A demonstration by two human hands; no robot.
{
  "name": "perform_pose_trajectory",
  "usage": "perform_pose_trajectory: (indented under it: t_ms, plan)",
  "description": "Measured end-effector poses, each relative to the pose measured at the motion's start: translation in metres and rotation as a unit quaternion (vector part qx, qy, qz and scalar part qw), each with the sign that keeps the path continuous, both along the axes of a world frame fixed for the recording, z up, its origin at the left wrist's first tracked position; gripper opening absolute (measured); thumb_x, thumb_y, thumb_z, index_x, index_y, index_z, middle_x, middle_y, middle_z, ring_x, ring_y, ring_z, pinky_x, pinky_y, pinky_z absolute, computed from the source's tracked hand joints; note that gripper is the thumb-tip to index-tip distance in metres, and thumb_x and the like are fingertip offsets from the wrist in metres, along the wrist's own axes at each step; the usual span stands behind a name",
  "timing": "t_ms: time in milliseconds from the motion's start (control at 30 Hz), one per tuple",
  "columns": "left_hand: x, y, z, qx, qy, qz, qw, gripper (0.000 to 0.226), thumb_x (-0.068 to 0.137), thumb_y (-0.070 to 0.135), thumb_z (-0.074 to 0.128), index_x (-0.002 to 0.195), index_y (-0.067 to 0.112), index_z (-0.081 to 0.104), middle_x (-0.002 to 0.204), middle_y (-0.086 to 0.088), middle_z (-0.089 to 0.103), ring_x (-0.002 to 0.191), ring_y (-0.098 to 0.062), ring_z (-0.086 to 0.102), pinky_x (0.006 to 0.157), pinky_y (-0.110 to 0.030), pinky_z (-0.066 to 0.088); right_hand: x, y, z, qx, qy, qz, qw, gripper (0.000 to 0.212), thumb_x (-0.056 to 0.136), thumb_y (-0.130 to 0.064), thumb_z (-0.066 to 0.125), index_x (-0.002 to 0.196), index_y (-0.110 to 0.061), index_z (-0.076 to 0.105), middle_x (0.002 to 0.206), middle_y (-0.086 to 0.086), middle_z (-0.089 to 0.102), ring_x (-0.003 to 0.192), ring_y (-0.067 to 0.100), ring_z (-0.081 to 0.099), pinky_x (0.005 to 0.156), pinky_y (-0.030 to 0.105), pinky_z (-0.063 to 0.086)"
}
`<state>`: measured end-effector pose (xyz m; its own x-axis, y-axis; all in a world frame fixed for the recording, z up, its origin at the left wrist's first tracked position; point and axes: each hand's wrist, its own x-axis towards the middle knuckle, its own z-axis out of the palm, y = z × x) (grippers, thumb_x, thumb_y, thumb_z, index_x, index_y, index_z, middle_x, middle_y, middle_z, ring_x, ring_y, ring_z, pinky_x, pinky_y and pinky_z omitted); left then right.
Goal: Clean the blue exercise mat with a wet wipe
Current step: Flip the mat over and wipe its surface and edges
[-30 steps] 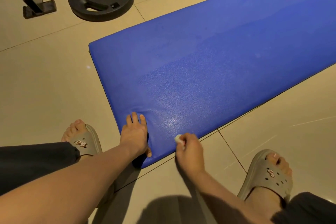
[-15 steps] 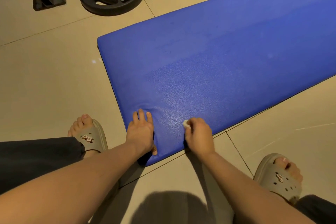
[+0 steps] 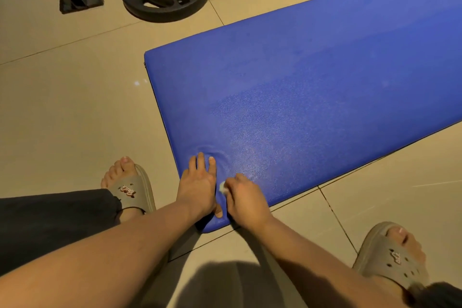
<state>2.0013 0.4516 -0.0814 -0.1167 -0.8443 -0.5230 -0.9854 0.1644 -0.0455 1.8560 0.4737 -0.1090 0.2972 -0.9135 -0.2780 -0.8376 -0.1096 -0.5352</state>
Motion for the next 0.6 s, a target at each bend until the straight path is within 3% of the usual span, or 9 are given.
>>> perform_pose_trajectory:
  t_ms: [100,267,433,500,600]
  plan:
    - [0.003,0.001,0.001,-0.003,0.012,0.002,1.0,0.151,0.053,0.076,0.084,0.161,0.007,0.004,0.165,-0.022,0.006,0.152,-0.041,0.012,0.118,-0.044,0.033,-0.034,0.006,-0.003,-0.033,0.02,0.002,0.999,0.01,0.098,-0.019,0.052,0.103,-0.015,0.06,0.104,0.01,0.056,0.087,0.038,0.061,0.07,0.042,0.043]
    - [0.002,0.003,0.001,-0.008,0.017,0.009,1.0,0.151,0.053,0.076,0.085,0.161,0.009,0.004,0.165,-0.019,0.007,0.151,-0.039,0.014,0.117,-0.044,0.033,-0.104,-0.011,-0.007,-0.07,0.029,-0.239,0.968,0.007,0.1,-0.018,0.058,0.097,-0.011,0.057,0.1,0.01,0.06,0.08,0.029,0.06,0.065,0.036,0.044]
    - [0.006,0.002,-0.003,-0.007,0.033,0.014,0.999,0.151,0.051,0.077,0.085,0.162,0.012,0.003,0.165,-0.018,0.005,0.152,-0.038,0.011,0.119,-0.043,0.031,-0.047,0.031,-0.006,-0.053,-0.02,-0.358,0.932,0.006,0.096,-0.013,0.057,0.1,-0.008,0.059,0.102,0.012,0.059,0.085,0.035,0.061,0.069,0.034,0.04]
    - [0.014,0.002,-0.003,-0.008,0.04,0.003,0.999,0.149,0.053,0.08,0.081,0.162,0.013,0.004,0.166,-0.017,0.006,0.151,-0.037,0.011,0.119,-0.043,0.029,-0.011,0.06,-0.004,-0.024,-0.072,-0.344,0.936,0.007,0.094,-0.012,0.058,0.1,-0.013,0.058,0.103,0.009,0.062,0.09,0.035,0.062,0.075,0.036,0.043]
    - [0.03,0.0,-0.002,-0.012,0.084,0.002,0.996,0.128,0.067,0.081,0.072,0.163,0.018,0.015,0.167,-0.013,0.011,0.151,-0.034,0.014,0.12,-0.044,0.028,0.024,0.095,-0.001,-0.007,-0.097,-0.188,0.977,0.008,0.096,-0.014,0.056,0.102,-0.017,0.06,0.104,0.004,0.06,0.092,0.028,0.063,0.08,0.035,0.045]
